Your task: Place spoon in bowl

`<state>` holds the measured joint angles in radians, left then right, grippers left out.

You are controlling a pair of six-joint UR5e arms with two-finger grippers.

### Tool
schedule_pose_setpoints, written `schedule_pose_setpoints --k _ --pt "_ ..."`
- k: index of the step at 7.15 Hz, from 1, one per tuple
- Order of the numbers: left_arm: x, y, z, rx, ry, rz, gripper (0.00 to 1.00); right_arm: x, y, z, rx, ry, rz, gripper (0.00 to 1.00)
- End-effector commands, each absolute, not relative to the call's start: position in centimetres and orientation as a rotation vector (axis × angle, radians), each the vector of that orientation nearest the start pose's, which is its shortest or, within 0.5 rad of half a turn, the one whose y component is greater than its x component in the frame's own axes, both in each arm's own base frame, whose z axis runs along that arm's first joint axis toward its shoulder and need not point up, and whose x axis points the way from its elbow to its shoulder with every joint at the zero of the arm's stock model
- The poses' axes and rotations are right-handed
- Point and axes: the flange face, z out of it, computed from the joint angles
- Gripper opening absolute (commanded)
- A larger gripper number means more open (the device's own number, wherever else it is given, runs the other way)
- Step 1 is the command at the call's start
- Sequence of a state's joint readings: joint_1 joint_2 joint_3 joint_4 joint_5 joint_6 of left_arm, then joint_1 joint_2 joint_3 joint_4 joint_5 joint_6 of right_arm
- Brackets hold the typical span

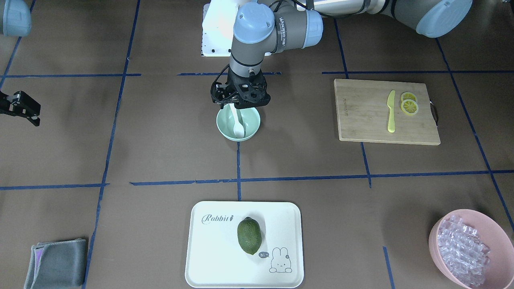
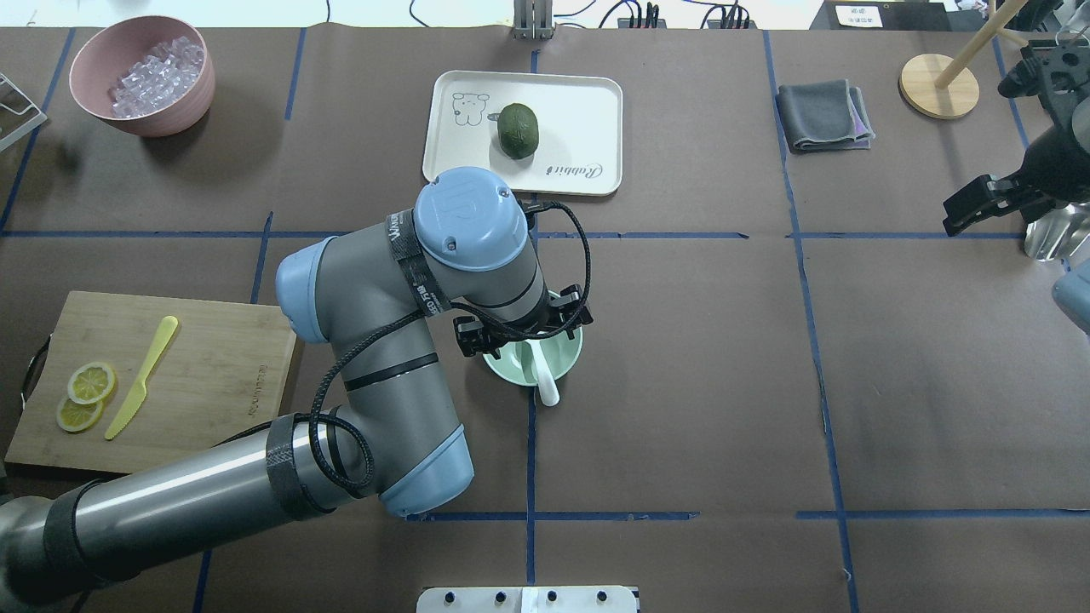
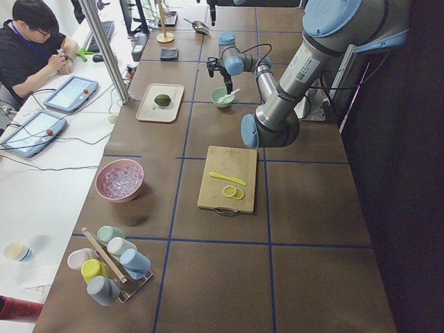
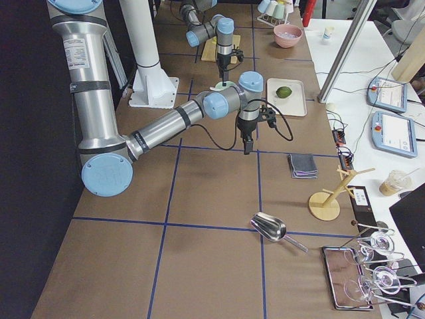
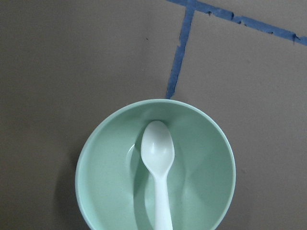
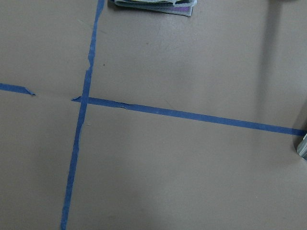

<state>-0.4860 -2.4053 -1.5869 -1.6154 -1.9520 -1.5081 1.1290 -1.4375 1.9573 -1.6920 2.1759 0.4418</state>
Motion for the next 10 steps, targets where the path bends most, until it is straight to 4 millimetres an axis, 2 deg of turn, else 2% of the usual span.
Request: schedule_pose_setpoints --k 1,2,3,4,5,6,7,8,9,10 --pt "57.3 -42.3 13.0 -0.097 0.954 -0.223 1.00 -15.3 -50.3 42.6 0.094 -0.706 -0.121 1.00" --pt "55.1 -44.4 13.5 -0.151 0.944 -0.230 1.00 -14.7 -50.4 42.8 0.088 -0.717 -0.116 1.00" --pt "51.4 -46.3 16.1 -0.134 0.914 -0.146 1.00 -13.2 -50.3 43.4 0.081 -0.743 -0.117 1.00" --pt "46.4 -48.2 19.6 -0.079 0.871 -0.085 1.00 -10.7 -50.1 44.8 0.102 -0.735 -0.157 1.00" --pt "40.1 -50.2 23.3 -0.056 0.856 -0.026 1.00 -7.8 -49.9 46.5 0.117 -0.733 -0.179 1.00" --pt "33.7 -51.8 26.6 -0.025 0.865 0.025 1.00 -4.5 -49.2 49.6 0.118 -0.720 -0.207 1.00" --pt "28.1 -52.2 30.9 0.005 0.854 0.078 1.00 -1.0 -48.3 52.5 0.125 -0.709 -0.229 1.00" --pt "22.5 -52.5 35.8 0.024 0.840 0.135 1.00 2.1 -46.9 56.2 0.112 -0.709 -0.251 1.00" --pt "16.1 -53.0 40.4 0.044 0.836 0.160 1.00 5.7 -46.4 59.9 0.110 -0.730 -0.262 1.00" --pt "10.8 -53.0 44.1 0.079 0.811 0.189 1.00 8.2 -45.7 62.9 0.092 -0.783 -0.219 1.00"
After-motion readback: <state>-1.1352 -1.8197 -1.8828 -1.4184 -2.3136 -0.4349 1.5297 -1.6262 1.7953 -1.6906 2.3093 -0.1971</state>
